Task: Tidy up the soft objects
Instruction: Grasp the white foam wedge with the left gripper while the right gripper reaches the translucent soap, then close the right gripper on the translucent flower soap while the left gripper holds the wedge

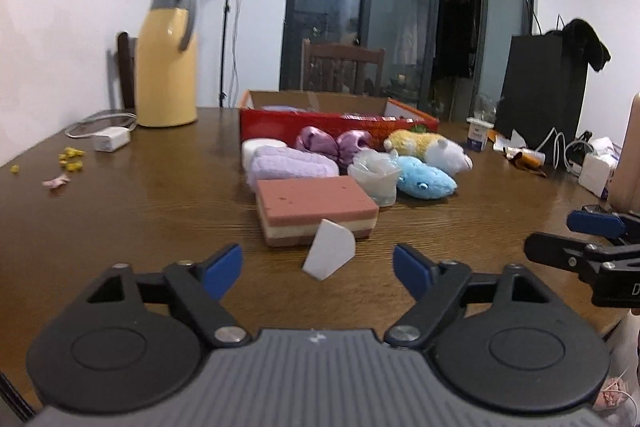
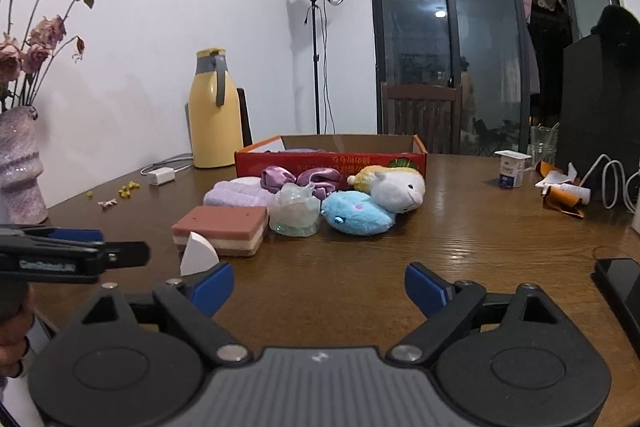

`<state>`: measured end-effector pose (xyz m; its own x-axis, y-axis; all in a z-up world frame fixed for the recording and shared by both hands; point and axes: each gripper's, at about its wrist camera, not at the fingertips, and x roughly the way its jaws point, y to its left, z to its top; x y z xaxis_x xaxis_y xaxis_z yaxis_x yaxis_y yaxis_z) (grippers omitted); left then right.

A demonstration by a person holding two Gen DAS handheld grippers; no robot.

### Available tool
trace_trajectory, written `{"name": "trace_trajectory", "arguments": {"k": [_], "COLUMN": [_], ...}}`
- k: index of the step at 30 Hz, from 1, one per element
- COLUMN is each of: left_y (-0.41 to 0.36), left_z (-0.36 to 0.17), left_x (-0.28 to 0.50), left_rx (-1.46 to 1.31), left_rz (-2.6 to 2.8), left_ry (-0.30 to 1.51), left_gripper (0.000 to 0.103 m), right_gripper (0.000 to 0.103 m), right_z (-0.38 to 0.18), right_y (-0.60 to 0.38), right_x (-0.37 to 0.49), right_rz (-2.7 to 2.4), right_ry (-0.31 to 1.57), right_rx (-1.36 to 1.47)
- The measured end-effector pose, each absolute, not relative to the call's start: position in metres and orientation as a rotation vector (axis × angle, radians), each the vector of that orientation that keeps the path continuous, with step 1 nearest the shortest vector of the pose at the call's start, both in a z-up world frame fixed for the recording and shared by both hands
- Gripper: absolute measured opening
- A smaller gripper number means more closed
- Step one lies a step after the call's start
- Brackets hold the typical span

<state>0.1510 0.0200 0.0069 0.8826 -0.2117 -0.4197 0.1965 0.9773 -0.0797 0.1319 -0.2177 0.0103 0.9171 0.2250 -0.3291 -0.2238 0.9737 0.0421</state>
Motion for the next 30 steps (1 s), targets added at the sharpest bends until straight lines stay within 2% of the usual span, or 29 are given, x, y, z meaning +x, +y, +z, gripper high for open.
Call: {"name": "trace_trajectory", "arguments": {"k": [3, 10, 12, 14, 19, 22, 24, 27, 30], "left_y": [0.011, 0.009, 0.013, 0.015, 0.012, 0.011, 0.012, 0.015, 0.021], "left_z": [0.001, -0.009, -0.01, -0.013, -0.013, -0.013, -0.013, -0.01, 0.003], "left_x": [0.175, 0.215, 0.221, 0.227, 0.224, 0.221, 0.221, 0.219, 0.205], "left_rx": [-0.022, -0.055, -0.082, -0.095, -0.077, -0.069, -0.075, -0.088, -0.098], "left_rz": [-0.229, -0.269, -0.295, -0.301, -0.313, -0.331, -0.326, -0.319, -0.312], "left_ry": [0.484, 0.567, 0.587, 0.616, 0.599, 0.585, 0.589, 0.59, 0.559], "left_gripper": [0.064, 0.054, 0.038, 0.03, 0.024, 0.023, 0.022, 0.022, 0.022], "right_gripper": [0.087, 0.08, 0.08, 0.079, 0.076, 0.063, 0.032, 0.028, 0.027], "right_z": [0.013, 0.022, 0.023, 0.024, 0.023, 0.017, 0.012, 0.014, 0.025], "right_y": [-0.213, -0.196, -0.188, -0.182, -0.166, -0.159, -0.156, -0.161, -0.171], "right_x": [0.154, 0.223, 0.243, 0.261, 0.313, 0.332, 0.341, 0.334, 0.309], "right_rz": [0.248, 0.297, 0.311, 0.325, 0.339, 0.346, 0.353, 0.339, 0.332], "right_ry": [0.357, 0.413, 0.436, 0.445, 0.491, 0.526, 0.558, 0.541, 0.493], "right_rx": [0.01, 0.004, -0.026, -0.034, -0.012, 0.015, 0.04, 0.061, 0.056]}}
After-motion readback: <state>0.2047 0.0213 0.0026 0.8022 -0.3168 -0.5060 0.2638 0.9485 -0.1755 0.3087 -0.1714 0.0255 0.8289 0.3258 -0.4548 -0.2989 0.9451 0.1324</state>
